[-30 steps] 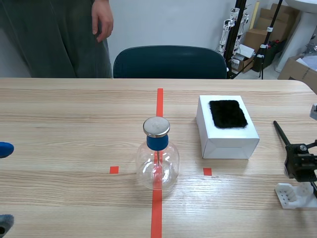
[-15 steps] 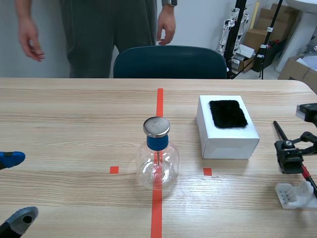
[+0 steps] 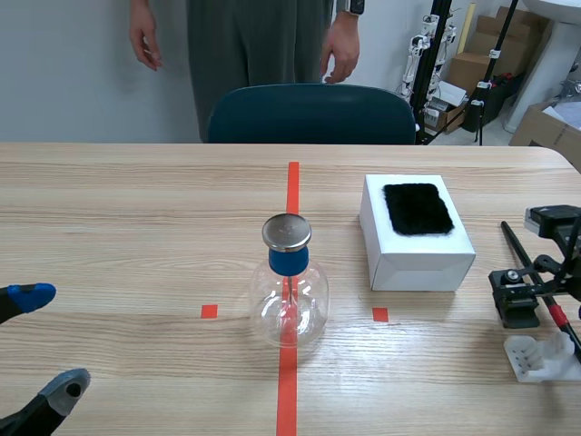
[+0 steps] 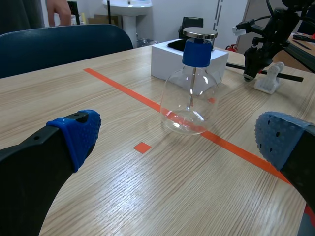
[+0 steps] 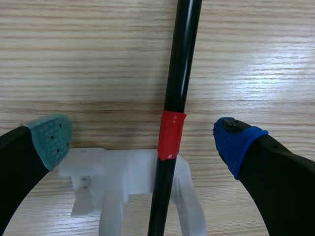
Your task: Do the electroscope experiment. pick up the black charging rod
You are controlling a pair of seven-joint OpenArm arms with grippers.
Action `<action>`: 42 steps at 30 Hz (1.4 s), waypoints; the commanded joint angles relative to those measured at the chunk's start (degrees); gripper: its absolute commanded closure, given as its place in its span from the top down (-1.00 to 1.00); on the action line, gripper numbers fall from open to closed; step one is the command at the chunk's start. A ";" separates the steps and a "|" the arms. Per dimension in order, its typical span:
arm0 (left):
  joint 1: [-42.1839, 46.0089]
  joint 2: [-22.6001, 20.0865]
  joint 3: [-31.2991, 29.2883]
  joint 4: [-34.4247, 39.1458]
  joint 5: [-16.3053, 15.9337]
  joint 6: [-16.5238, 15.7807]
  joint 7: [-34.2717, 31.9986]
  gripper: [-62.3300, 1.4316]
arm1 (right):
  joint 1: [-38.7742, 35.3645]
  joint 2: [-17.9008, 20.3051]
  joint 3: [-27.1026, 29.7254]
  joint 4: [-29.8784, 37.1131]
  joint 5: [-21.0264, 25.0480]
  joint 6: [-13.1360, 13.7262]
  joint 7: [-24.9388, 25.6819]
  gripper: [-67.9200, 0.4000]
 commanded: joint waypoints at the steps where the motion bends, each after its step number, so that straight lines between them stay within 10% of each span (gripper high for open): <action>1: -0.33 0.22 0.02 0.59 -0.50 0.07 -1.09 1.00 | 1.66 0.92 -0.22 0.79 -0.20 0.02 0.20 0.72; 29: -4.11 4.46 0.02 -7.06 1.64 1.86 -1.14 1.00 | 3.56 0.94 -0.22 -0.46 1.53 0.02 -4.57 0.69; 42: -4.09 4.48 0.02 -7.06 8.66 1.81 -4.59 1.00 | 3.41 0.94 -0.22 -0.46 1.70 0.02 -4.61 0.46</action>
